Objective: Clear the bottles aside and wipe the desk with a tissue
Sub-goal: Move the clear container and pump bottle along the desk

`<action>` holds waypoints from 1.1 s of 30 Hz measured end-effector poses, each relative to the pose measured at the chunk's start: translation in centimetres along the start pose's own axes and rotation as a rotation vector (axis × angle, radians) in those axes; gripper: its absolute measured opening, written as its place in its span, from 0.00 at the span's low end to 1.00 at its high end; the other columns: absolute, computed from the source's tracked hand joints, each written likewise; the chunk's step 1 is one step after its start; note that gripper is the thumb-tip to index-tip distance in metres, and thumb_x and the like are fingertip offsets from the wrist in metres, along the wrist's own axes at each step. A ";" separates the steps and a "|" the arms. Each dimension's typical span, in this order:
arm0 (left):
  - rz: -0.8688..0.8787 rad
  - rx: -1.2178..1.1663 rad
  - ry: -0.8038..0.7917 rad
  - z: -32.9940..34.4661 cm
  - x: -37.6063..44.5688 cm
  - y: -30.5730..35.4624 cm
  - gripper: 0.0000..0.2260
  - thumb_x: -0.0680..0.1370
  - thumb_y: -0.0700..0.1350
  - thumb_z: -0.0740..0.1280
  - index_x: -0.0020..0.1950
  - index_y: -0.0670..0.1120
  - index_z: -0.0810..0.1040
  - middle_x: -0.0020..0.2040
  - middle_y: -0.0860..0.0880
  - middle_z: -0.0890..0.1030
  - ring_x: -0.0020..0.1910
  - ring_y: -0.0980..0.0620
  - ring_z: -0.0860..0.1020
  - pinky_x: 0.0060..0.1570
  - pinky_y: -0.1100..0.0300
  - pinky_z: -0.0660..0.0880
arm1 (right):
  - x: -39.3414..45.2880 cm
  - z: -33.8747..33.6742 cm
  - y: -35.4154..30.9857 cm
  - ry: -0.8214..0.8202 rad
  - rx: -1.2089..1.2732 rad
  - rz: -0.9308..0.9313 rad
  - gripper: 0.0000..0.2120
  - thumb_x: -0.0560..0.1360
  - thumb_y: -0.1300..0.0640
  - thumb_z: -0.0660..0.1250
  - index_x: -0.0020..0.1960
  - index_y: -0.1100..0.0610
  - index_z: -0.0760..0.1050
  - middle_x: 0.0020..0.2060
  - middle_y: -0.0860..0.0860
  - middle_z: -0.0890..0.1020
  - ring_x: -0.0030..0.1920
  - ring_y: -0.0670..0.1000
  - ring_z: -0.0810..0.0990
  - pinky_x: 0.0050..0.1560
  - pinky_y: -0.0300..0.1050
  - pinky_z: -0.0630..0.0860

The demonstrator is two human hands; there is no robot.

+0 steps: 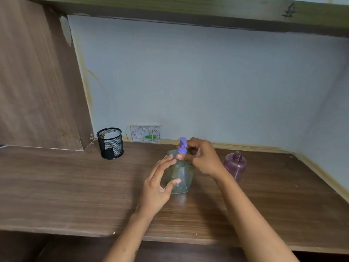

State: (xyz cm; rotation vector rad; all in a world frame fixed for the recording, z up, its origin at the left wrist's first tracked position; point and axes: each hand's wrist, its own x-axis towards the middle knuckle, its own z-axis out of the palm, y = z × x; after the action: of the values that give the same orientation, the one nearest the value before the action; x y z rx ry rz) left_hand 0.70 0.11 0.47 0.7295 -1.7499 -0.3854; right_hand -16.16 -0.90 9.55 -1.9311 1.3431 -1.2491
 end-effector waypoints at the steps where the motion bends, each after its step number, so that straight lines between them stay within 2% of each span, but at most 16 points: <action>1: -0.001 -0.005 0.000 0.0 0.0 0.0 0.25 0.71 0.41 0.76 0.65 0.52 0.73 0.68 0.57 0.74 0.70 0.55 0.70 0.69 0.60 0.66 | 0.1 -0.2 0.0 -0.021 0.021 0.005 0.07 0.68 0.61 0.76 0.44 0.55 0.82 0.37 0.44 0.80 0.38 0.39 0.78 0.44 0.33 0.72; 2: -0.001 -0.007 0.000 0.1 0.0 0.0 0.25 0.71 0.41 0.76 0.65 0.51 0.74 0.68 0.56 0.74 0.70 0.55 0.70 0.69 0.59 0.66 | 0.1 -0.4 0.0 -0.039 0.044 0.011 0.07 0.68 0.63 0.76 0.45 0.57 0.82 0.40 0.46 0.82 0.42 0.41 0.80 0.49 0.38 0.76; 4: 0.003 -0.007 0.004 0.1 0.0 -0.1 0.24 0.71 0.41 0.76 0.65 0.50 0.74 0.68 0.55 0.74 0.70 0.55 0.70 0.70 0.59 0.66 | 0.1 -0.7 -0.2 -0.079 0.093 0.022 0.09 0.69 0.66 0.75 0.48 0.61 0.81 0.46 0.51 0.84 0.50 0.47 0.82 0.58 0.45 0.77; 7: 0.009 -0.009 0.010 0.1 0.0 -0.2 0.25 0.71 0.40 0.76 0.65 0.49 0.74 0.68 0.55 0.74 0.69 0.55 0.71 0.69 0.61 0.66 | -0.1 -1.3 -0.5 -0.128 0.156 0.068 0.12 0.71 0.68 0.72 0.54 0.65 0.81 0.53 0.55 0.84 0.57 0.49 0.82 0.63 0.44 0.75; 12: 0.022 0.009 0.000 0.3 0.0 -0.4 0.25 0.72 0.41 0.74 0.67 0.50 0.72 0.70 0.58 0.72 0.70 0.57 0.70 0.69 0.64 0.65 | -0.7 -1.1 -0.5 -0.183 0.197 0.098 0.19 0.75 0.67 0.69 0.65 0.61 0.74 0.60 0.53 0.81 0.63 0.45 0.77 0.67 0.41 0.70; 14: 0.026 0.023 0.001 0.4 0.0 -0.5 0.25 0.73 0.42 0.74 0.68 0.50 0.71 0.71 0.58 0.71 0.70 0.56 0.69 0.70 0.63 0.64 | -1.0 -0.5 0.0 -0.121 0.231 0.085 0.25 0.72 0.64 0.72 0.67 0.55 0.71 0.62 0.51 0.79 0.63 0.47 0.77 0.67 0.43 0.71; 17: 0.070 0.122 -0.018 0.5 0.1 -0.9 0.27 0.75 0.47 0.72 0.72 0.48 0.69 0.73 0.54 0.69 0.72 0.55 0.67 0.75 0.55 0.57 | -1.2 0.9 0.4 0.069 0.156 0.080 0.29 0.67 0.51 0.78 0.65 0.47 0.71 0.59 0.46 0.78 0.59 0.46 0.79 0.62 0.44 0.74; 20: 0.097 0.248 -0.032 0.5 0.2 -1.3 0.29 0.76 0.53 0.67 0.74 0.46 0.65 0.75 0.51 0.67 0.75 0.54 0.62 0.76 0.50 0.51 | -1.3 1.9 0.2 0.232 0.080 0.034 0.22 0.66 0.48 0.78 0.56 0.48 0.74 0.49 0.46 0.80 0.50 0.47 0.80 0.51 0.42 0.76; 24: 0.085 0.285 -0.014 0.6 0.3 -1.5 0.27 0.77 0.54 0.65 0.74 0.47 0.66 0.74 0.52 0.67 0.76 0.54 0.61 0.76 0.48 0.52 | -1.0 2.4 -0.2 0.280 0.076 0.051 0.21 0.66 0.49 0.78 0.54 0.51 0.73 0.42 0.47 0.81 0.42 0.47 0.79 0.45 0.40 0.74; 26: 0.078 0.280 -0.012 0.6 0.3 -1.7 0.27 0.77 0.55 0.65 0.74 0.48 0.66 0.74 0.53 0.67 0.75 0.55 0.61 0.75 0.48 0.53 | -1.1 2.2 -0.2 0.286 0.101 0.088 0.23 0.65 0.51 0.79 0.56 0.50 0.72 0.40 0.47 0.82 0.42 0.46 0.80 0.47 0.45 0.76; 28: 0.071 0.274 -0.003 0.5 0.3 -1.8 0.27 0.77 0.55 0.65 0.74 0.48 0.67 0.74 0.53 0.68 0.75 0.56 0.62 0.75 0.49 0.53 | -1.2 1.5 0.1 0.255 0.152 0.095 0.27 0.67 0.56 0.77 0.61 0.49 0.68 0.39 0.47 0.84 0.45 0.46 0.82 0.55 0.49 0.77; 30: 0.072 0.281 0.002 0.5 0.3 -1.7 0.27 0.77 0.56 0.65 0.73 0.48 0.67 0.73 0.54 0.68 0.75 0.56 0.62 0.76 0.50 0.53 | -1.5 0.9 0.3 0.158 0.227 0.065 0.28 0.71 0.60 0.73 0.66 0.49 0.63 0.44 0.49 0.85 0.51 0.49 0.83 0.62 0.52 0.74; 33: 0.082 0.303 0.001 0.6 0.3 -1.7 0.28 0.77 0.56 0.65 0.74 0.48 0.66 0.73 0.53 0.69 0.75 0.56 0.62 0.76 0.51 0.53 | -1.8 0.7 0.1 0.092 0.291 0.052 0.30 0.73 0.62 0.71 0.69 0.48 0.60 0.55 0.51 0.82 0.58 0.50 0.80 0.66 0.51 0.71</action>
State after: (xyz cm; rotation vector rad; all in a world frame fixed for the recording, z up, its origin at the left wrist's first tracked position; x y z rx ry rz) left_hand 0.58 -1.41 -0.48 0.8672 -1.8516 -0.0633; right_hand -15.75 0.58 8.40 -1.6466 1.1714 -1.4348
